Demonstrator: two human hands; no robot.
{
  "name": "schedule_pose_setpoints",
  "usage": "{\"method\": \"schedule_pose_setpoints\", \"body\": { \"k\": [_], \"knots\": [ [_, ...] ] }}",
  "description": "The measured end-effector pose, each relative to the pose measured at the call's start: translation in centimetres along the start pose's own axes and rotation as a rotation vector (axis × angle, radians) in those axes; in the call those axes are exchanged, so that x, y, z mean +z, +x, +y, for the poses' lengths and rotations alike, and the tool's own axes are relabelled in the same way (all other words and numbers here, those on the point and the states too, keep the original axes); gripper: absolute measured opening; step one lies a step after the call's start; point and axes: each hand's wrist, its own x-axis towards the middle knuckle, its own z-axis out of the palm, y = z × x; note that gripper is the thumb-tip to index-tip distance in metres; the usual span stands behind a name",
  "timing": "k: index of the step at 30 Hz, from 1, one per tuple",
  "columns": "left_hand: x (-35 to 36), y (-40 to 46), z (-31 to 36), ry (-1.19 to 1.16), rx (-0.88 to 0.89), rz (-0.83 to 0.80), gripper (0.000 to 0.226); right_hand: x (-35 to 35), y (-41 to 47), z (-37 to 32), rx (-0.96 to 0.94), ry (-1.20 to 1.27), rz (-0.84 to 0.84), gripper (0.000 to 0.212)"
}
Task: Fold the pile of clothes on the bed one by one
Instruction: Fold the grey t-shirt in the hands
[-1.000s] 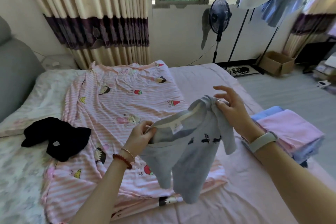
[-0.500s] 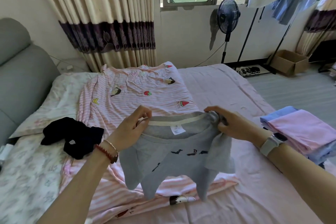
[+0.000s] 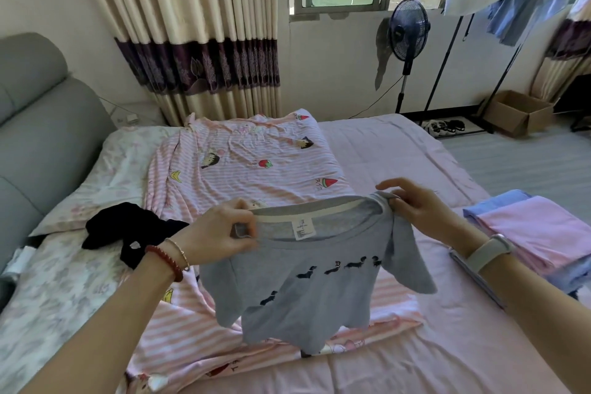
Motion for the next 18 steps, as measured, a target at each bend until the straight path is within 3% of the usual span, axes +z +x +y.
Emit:
{"method": "schedule_pose_setpoints", "body": {
  "k": [3,6,13,18],
  "knots": [
    [-0.4,-0.4,-0.8,-0.077,-0.097,0.13,0.026,0.2,-0.1,0.7,-0.108,-0.259,0.154,0.032],
    [-0.6,-0.9,-1.8,-0.032,-0.163,0.153,0.03,0.1,-0.3,1.6,-0.142,-0.419,0.272,0.02],
    [-0.3,-1.0,-1.0,-0.073,-0.169,0.396,0.033,1.4,-0.4,0.9,-0.161,-0.307,0.491,0.029],
    [-0.2,-2.2,0.5,-0.021,-0.124,0.468,0.043,2.4,-1.2,0.8,-0.148,-0.237,0.53,0.032]
  ]
}}
